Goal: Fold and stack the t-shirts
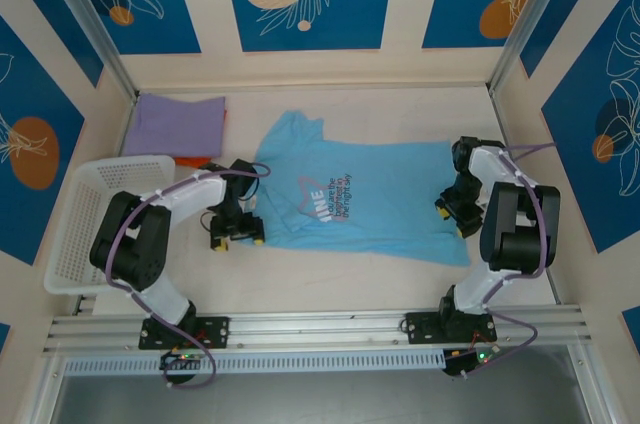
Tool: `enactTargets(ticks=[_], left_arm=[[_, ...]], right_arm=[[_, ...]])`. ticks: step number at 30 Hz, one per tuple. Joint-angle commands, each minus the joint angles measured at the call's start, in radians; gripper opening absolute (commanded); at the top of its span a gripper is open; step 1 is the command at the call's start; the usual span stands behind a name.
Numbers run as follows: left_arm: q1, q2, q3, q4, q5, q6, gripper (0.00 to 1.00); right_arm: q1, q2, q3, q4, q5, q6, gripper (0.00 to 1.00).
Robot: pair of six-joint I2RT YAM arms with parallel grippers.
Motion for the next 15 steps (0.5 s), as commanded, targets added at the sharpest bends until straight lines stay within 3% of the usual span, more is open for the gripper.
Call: enactTargets(ticks=[1, 7, 10, 12, 15], left_arm=[[0.014, 0.019, -0.001, 0.058, 0.016, 0.002, 0.8], [0.014, -0.043, -0.007, 0.126, 0.017, -0.014, 0.87], [0.014, -0.05, -0.009, 0.144, 0.025, -0.016, 0.84], [0.014, -0.03, -0.008, 0.155, 0.037, -0.024, 0.78], [0.013, -0.004, -0.016, 0.161, 0.037, -0.039, 0.59]], right_arm=[[0.008, -0.119, -0.045, -0.007, 0.005, -0.046, 0.64], [0.037, -0.32, -0.147, 0.019, -0.093, -0.142, 0.6], [0.044, -0.399, -0.243, 0.105, -0.282, -0.182, 0.52], [0.062, -0.413, -0.307, 0.115, -0.339, -0.152, 0.48], [0.086, -0.405, -0.395, 0.129, -0.343, -0.095, 0.39]])
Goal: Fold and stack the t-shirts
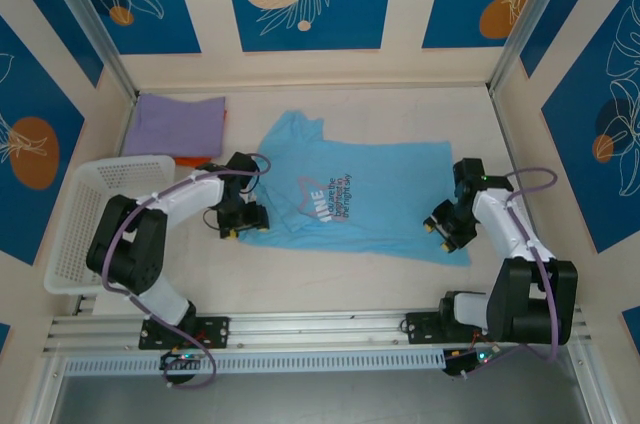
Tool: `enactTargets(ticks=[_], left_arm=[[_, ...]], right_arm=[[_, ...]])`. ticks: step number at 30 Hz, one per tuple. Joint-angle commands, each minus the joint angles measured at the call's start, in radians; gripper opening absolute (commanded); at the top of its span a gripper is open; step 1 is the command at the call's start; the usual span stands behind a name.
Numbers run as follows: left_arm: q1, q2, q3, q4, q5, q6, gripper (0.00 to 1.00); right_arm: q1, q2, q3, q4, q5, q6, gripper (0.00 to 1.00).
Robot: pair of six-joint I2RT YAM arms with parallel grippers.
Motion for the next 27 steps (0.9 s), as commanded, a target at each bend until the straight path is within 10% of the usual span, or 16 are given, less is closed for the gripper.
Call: enactTargets(ticks=[1, 8, 22, 27], left_arm=[[0.011, 0.024, -0.021, 0.017, 0.009, -0.021, 0.56], [0.019, 0.032, -0.027, -0.029, -0.167, -0.007, 0.0], [0.099, -0.058, -0.095, -0.155, -0.333, -0.074, 0.0], [0.117, -0.131, -0.122, -0.185, -0.351, -0.1, 0.16]], right_arm=[[0.02, 0.011, -0.087, 0.022, -0.084, 0.049, 0.38], [-0.016, 0.099, -0.136, 0.068, -0.002, 0.156, 0.42], [-0.059, 0.211, -0.056, -0.031, 0.022, 0.18, 0.57], [-0.076, 0.134, -0.057, -0.059, -0.017, 0.184, 0.64]])
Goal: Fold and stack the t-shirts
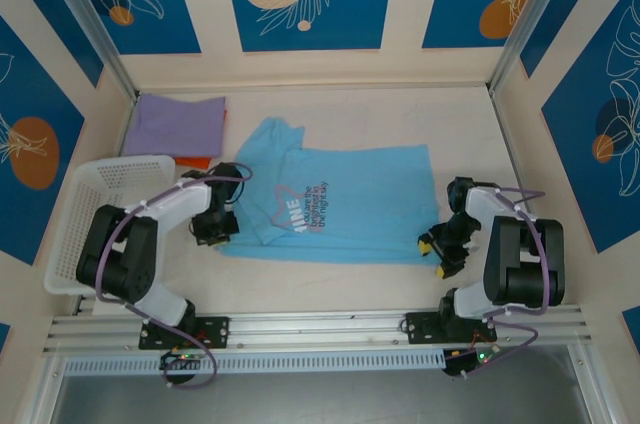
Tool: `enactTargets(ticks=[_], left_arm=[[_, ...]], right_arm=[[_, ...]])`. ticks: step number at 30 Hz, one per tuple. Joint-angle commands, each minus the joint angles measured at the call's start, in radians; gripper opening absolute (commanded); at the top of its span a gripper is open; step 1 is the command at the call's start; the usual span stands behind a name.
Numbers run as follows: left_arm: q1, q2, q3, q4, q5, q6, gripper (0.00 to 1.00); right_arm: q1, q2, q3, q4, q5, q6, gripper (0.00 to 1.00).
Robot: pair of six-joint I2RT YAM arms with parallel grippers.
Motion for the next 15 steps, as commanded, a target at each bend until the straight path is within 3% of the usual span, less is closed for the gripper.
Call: enactTargets(ticks=[1, 5, 8, 11, 13, 15], left_arm=[[0.034, -0.043, -0.007, -0.092, -0.086, -0.035, 0.22], [0.044, -0.087, 0.057, -0.161, -0.115, -0.056, 0.55], [0.044, -0.129, 0.129, -0.211, -0.134, -0.071, 0.56], [0.035, -0.159, 0.192, -0.223, -0.106, -0.061, 0.54], [0.025, -0.169, 0.209, -0.176, -0.004, -0.044, 0.52], [0.02, -0.155, 0.207, -0.107, 0.176, -0.046, 0.54]], right_arm=[[-0.014, -0.072, 0.012, -0.052, 0.008, 0.027, 0.65], [-0.016, -0.163, 0.033, -0.087, 0.014, 0.019, 0.67], [0.004, -0.208, 0.078, -0.101, 0.012, -0.016, 0.66], [0.092, -0.227, 0.129, -0.02, -0.039, -0.09, 0.64], [0.18, -0.22, 0.154, 0.059, -0.074, -0.122, 0.62], [0.278, -0.202, 0.172, 0.138, -0.113, -0.144, 0.58]])
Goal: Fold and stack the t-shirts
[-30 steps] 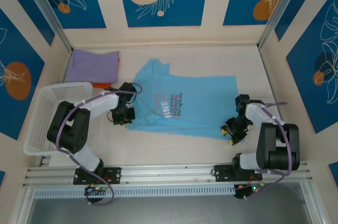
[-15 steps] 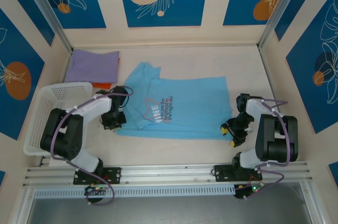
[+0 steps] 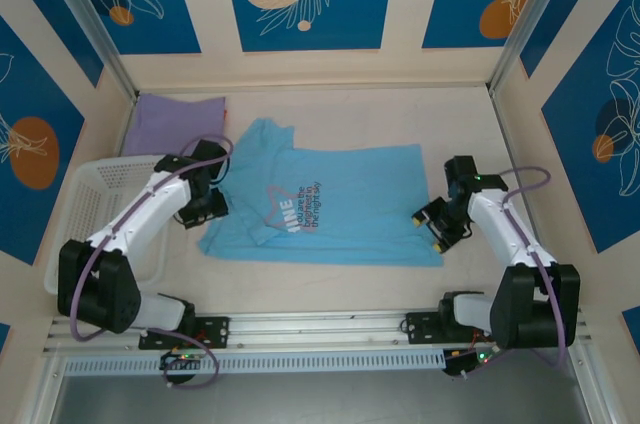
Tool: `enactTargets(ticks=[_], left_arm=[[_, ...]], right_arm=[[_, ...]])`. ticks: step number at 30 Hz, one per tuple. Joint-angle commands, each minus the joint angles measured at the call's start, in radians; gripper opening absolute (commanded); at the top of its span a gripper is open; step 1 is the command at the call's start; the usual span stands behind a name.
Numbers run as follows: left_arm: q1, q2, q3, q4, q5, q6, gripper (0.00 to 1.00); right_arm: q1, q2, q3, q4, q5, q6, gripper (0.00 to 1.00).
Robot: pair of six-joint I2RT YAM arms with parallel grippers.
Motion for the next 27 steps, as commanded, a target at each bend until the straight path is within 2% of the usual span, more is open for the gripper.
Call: enactTargets(ticks=[1, 3, 5, 9, 12, 14, 18, 23, 27], left_arm=[[-0.01, 0.026, 0.009, 0.067, 0.277, -0.008, 0.55], [-0.014, 0.05, -0.017, 0.131, 0.424, -0.06, 0.55], [-0.014, 0.057, -0.052, 0.189, 0.509, -0.125, 0.53], [-0.014, 0.045, -0.13, 0.26, 0.559, -0.24, 0.46], [-0.014, 0.03, -0.231, 0.372, 0.613, -0.353, 0.32], [-0.017, 0.032, -0.268, 0.405, 0.606, -0.378, 0.25], [-0.022, 0.034, -0.29, 0.419, 0.585, -0.385, 0.25], [-0.043, 0.065, -0.291, 0.46, 0.585, -0.395, 0.35], [-0.059, 0.114, -0.271, 0.466, 0.584, -0.39, 0.31]], right_arm=[[0.138, 0.024, 0.044, 0.126, -0.089, -0.072, 0.57], [0.225, 0.061, 0.07, 0.159, -0.09, -0.085, 0.56], [0.31, 0.118, 0.102, 0.191, -0.111, -0.12, 0.51], [0.427, 0.224, 0.165, 0.193, -0.108, -0.185, 0.47], [0.471, 0.29, 0.193, 0.192, -0.116, -0.211, 0.44], [0.487, 0.311, 0.199, 0.203, -0.121, -0.22, 0.42], [0.497, 0.325, 0.192, 0.225, -0.133, -0.218, 0.42], [0.504, 0.335, 0.192, 0.231, -0.129, -0.224, 0.42], [0.504, 0.342, 0.192, 0.229, -0.126, -0.221, 0.42]])
